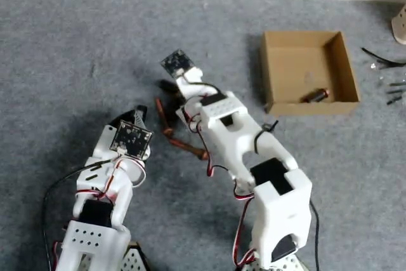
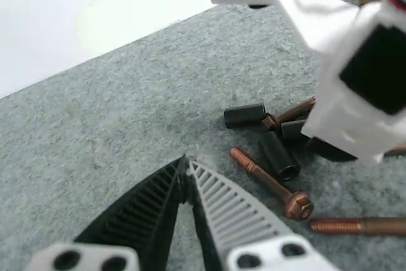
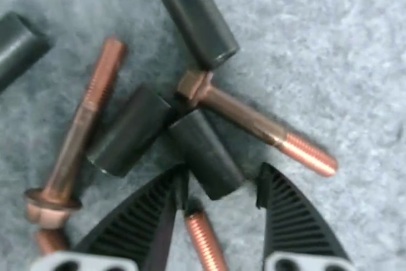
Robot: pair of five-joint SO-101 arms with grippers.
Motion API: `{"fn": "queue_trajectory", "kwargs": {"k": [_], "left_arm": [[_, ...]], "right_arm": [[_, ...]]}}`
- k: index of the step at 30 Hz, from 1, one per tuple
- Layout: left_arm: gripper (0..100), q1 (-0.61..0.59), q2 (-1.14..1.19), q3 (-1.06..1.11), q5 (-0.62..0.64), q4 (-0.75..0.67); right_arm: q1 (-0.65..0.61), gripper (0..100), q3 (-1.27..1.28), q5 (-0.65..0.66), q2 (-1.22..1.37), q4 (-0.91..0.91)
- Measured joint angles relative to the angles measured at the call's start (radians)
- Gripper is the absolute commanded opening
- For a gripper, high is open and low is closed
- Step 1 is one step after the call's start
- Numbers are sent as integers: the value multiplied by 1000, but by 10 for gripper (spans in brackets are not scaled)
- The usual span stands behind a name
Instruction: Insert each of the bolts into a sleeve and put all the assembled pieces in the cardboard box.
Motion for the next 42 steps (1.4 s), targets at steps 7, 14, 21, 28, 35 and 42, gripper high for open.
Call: {"fn": "queue_trajectory", "kwargs": {"k": [7,14,21,28,35,42], "left_arm": [[7,0,0,0,0,0],[7,0,0,0,0,0],[7,0,0,0,0,0],[7,0,0,0,0,0],[7,0,0,0,0,0],[7,0,0,0,0,0]], "right_arm": [[-6,169,-32,12,6,8],[-14,169,-74,14,103,0],[-18,108,-100,17,164,-2],[-17,5,-115,18,172,-5],[-17,5,-120,18,175,5],[-18,5,-103,17,77,49]]}}
